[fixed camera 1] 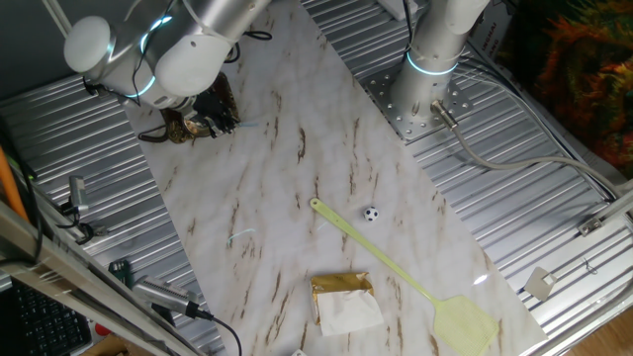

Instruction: Dial a number on an old rotary phone

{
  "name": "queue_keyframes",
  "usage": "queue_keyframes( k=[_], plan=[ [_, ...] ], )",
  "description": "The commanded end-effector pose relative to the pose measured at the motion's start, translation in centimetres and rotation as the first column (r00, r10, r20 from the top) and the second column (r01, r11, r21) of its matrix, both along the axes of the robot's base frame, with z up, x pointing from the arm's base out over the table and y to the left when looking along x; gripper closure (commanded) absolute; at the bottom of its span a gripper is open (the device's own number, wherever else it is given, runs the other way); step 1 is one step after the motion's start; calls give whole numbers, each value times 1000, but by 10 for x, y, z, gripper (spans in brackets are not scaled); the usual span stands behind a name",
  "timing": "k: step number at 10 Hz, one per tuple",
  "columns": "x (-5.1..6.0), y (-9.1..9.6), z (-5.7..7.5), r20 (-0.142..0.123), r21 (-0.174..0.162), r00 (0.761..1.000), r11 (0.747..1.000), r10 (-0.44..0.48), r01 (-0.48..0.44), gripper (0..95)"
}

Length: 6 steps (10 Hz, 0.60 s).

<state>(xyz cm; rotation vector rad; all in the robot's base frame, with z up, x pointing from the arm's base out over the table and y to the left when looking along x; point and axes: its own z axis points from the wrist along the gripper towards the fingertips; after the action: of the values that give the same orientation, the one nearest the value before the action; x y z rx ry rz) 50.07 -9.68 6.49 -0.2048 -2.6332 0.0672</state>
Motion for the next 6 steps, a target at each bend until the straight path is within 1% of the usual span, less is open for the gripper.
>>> queue_keyframes(
  k=[1,3,6],
  plan=[
    [2,0,-1,4,-1,1000,1000,1,-1,950],
    [2,0,-1,3,-1,1000,1000,0,0,950],
    [2,0,0,-6,-1,1000,1000,1,-1,950]
  ],
)
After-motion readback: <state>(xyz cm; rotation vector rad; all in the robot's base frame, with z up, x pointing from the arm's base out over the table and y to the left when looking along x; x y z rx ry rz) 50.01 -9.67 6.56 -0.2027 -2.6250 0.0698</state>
